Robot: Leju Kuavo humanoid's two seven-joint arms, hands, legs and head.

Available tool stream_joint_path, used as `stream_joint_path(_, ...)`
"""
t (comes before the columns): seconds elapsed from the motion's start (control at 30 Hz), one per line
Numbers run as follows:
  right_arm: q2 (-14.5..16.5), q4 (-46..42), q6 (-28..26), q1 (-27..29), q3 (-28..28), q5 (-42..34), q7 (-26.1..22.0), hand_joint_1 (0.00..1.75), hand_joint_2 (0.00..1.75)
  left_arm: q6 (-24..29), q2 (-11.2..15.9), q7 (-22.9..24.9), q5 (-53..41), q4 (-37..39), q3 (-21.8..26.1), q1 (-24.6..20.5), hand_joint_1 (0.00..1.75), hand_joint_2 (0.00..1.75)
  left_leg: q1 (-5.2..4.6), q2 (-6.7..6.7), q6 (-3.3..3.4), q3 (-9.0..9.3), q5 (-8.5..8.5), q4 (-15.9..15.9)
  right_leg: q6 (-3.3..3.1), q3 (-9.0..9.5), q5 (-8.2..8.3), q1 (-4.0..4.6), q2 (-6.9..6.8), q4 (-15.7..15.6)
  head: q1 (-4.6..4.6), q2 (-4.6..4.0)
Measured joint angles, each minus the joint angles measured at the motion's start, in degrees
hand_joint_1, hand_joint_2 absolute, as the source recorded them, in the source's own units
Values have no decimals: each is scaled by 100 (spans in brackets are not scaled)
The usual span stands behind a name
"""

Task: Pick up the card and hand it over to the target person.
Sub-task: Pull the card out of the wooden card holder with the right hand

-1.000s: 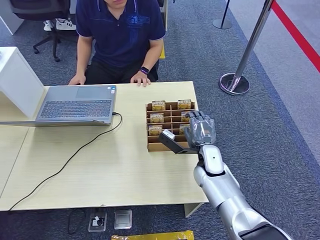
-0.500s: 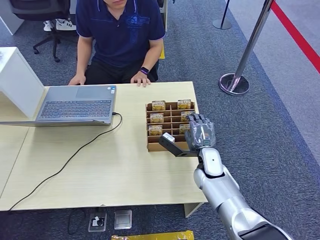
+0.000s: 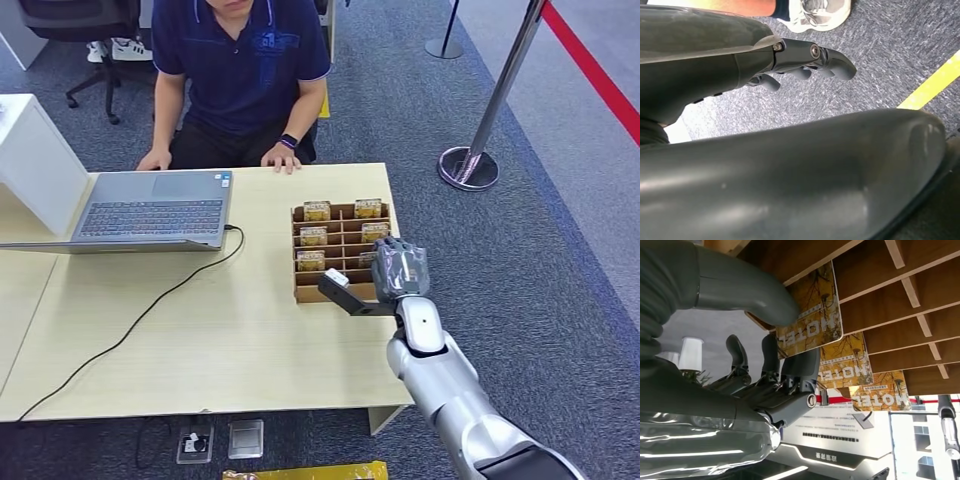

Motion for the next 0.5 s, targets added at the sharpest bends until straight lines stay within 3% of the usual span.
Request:
stream_joint_path(0.2, 10, 54, -42, -31, -54, -64, -44, 171, 175, 21, 1, 14, 7, 2, 12, 11, 0, 0, 0, 0, 1, 0, 0, 0, 0, 1, 0, 0, 0, 0, 0, 0)
stream_joint_path(0.5, -2, -195, -257, -33, -210, -244, -189, 174, 175, 54, -14, 13, -2, 3, 19, 6, 0, 0, 0, -2, 0, -2, 0, 2, 0, -2, -1, 0, -2, 2, 0, 0)
